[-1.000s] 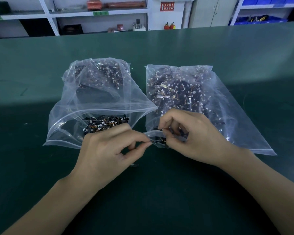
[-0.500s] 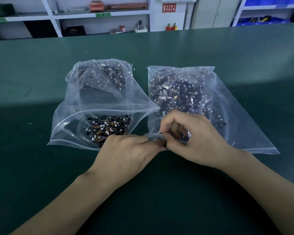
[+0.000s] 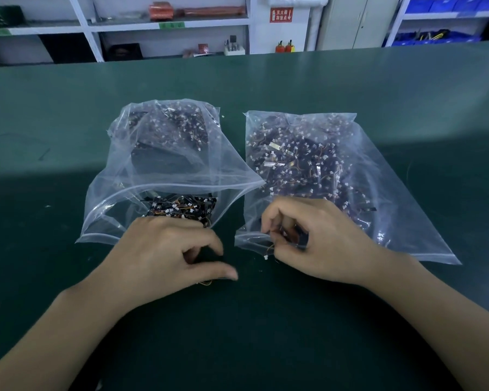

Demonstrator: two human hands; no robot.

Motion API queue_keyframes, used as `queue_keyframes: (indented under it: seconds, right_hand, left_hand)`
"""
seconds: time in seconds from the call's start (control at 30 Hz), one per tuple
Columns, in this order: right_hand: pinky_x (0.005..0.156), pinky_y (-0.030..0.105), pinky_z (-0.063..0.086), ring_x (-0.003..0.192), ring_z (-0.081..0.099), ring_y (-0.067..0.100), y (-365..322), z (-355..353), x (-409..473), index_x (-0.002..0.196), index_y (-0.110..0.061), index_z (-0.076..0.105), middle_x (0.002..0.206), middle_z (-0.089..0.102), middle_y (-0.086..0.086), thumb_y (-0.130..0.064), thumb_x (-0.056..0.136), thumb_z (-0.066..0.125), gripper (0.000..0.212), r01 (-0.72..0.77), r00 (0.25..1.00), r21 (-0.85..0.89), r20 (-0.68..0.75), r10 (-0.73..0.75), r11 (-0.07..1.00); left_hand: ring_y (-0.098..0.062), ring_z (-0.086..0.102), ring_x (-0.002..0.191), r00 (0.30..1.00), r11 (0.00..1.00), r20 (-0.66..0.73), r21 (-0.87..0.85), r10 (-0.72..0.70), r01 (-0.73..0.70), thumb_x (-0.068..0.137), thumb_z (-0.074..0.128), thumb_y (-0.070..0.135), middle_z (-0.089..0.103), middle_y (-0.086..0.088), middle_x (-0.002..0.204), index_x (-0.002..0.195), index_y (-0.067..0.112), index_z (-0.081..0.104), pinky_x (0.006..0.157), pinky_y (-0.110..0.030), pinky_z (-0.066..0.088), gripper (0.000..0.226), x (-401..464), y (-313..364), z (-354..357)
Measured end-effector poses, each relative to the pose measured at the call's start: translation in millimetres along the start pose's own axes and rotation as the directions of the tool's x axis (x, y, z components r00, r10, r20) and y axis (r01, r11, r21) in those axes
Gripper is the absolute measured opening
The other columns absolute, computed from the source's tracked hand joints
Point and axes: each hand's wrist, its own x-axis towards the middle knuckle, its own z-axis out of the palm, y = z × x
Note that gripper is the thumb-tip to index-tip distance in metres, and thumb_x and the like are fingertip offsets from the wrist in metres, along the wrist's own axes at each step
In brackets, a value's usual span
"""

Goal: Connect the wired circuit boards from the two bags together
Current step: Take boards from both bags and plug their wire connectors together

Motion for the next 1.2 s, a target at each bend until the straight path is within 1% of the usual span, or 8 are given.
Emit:
queue_keyframes:
  seconds: [0.13, 0.33, 0.67, 0.8, 0.9, 0.97, 1.07, 1.2]
  right_hand:
    - [0.065, 0.023, 0.052, 0.070, 0.064, 0.016, 0, -1, -1, 0.100, -0.032, 0.064, 0.086, 0.059, -0.030, -0.029, 0.085, 0.064, 0.015, 0.006, 1.000, -0.021, 0.019, -0.005, 1.000]
    - [0.066, 0.034, 0.056, 0.071, 0.064, 0.015, 2, 0, -3, 0.103, -0.032, 0.066, 0.086, 0.061, -0.022, -0.015, 0.081, 0.074, 0.029, -0.016, 0.999, -0.060, 0.029, 0.017, 0.998]
    - [0.064, 0.026, 0.050, 0.070, 0.063, 0.017, 6, 5, -2, 0.104, -0.025, 0.069, 0.085, 0.067, -0.013, -0.013, 0.094, 0.070, 0.016, -0.044, 0.998, -0.022, -0.040, 0.043, 0.999]
    - [0.063, 0.014, 0.041, 0.065, 0.060, 0.015, 5, 6, -1, 0.104, -0.019, 0.071, 0.077, 0.064, -0.013, -0.008, 0.100, 0.071, 0.012, -0.065, 0.995, 0.078, -0.065, 0.070, 0.995]
    - [0.067, 0.020, 0.046, 0.072, 0.064, 0.016, 2, 5, 0, 0.107, -0.015, 0.074, 0.083, 0.068, -0.011, -0.010, 0.103, 0.070, 0.008, -0.042, 0.998, 0.124, -0.049, 0.049, 0.991]
    - [0.074, 0.024, 0.050, 0.081, 0.066, 0.016, 0, 5, 1, 0.106, -0.013, 0.077, 0.090, 0.069, -0.011, -0.012, 0.104, 0.069, 0.008, -0.029, 0.999, 0.106, -0.041, 0.034, 0.994]
    - [0.079, 0.023, 0.048, 0.086, 0.065, 0.013, -3, 5, 2, 0.100, -0.014, 0.077, 0.091, 0.066, -0.016, -0.012, 0.104, 0.068, 0.010, -0.013, 0.998, 0.084, -0.056, 0.018, 0.996]
    - [0.079, 0.027, 0.047, 0.088, 0.064, 0.014, -4, 5, 2, 0.099, -0.032, 0.066, 0.092, 0.063, -0.023, -0.012, 0.108, 0.056, 0.024, -0.040, 0.997, 0.153, -0.060, 0.049, 0.987]
  left_hand:
    - [0.004, 0.050, 0.057, 0.996, 0.998, 0.090, -0.057, 0.005, 0.000, 0.069, 0.073, 0.086, 0.054, 0.020, 0.063, 0.090, 0.050, 0.083, 0.055, -0.006, 0.032, 0.043, -1, -4, -9]
    - [0.008, 0.058, 0.064, 0.985, 0.997, 0.169, -0.079, 0.032, -0.019, 0.085, 0.076, 0.065, 0.064, 0.025, 0.075, 0.086, 0.052, 0.082, 0.057, -0.006, 0.037, 0.014, -1, 10, -11]
    - [-0.004, 0.052, 0.063, 0.997, 0.991, 0.035, 0.104, 0.075, -0.079, 0.097, 0.073, 0.033, 0.055, 0.017, 0.081, 0.092, 0.034, 0.075, 0.050, -0.014, 0.035, 0.005, 0, 20, 2]
    - [-0.007, 0.046, 0.060, 0.980, 0.997, -0.185, -0.018, 0.067, -0.072, 0.099, 0.069, 0.032, 0.043, 0.015, 0.078, 0.093, 0.029, 0.076, 0.049, -0.025, 0.042, 0.010, 1, 28, 9]
    - [-0.007, 0.044, 0.054, 0.939, 0.989, -0.340, -0.118, 0.041, -0.086, 0.100, 0.070, 0.027, 0.040, 0.013, 0.066, 0.094, 0.021, 0.079, 0.050, -0.027, 0.044, 0.013, 2, 36, 13]
    - [-0.004, 0.050, 0.052, 0.917, 0.979, -0.399, -0.177, 0.020, -0.099, 0.101, 0.070, 0.023, 0.052, 0.014, 0.062, 0.096, 0.019, 0.078, 0.051, -0.021, 0.045, 0.010, 1, 43, 13]
    - [-0.006, 0.068, 0.061, 0.922, 0.940, -0.388, -0.314, 0.004, -0.136, 0.103, 0.067, 0.023, 0.078, 0.018, 0.090, 0.107, 0.025, 0.071, 0.051, -0.021, 0.051, 0.005, 1, 48, 13]
    - [-0.006, 0.075, 0.074, 0.941, 0.894, -0.336, -0.433, -0.040, -0.117, 0.098, 0.072, 0.025, 0.080, 0.017, 0.109, 0.107, 0.019, 0.073, 0.054, -0.029, 0.058, 0.011, 2, 48, 18]
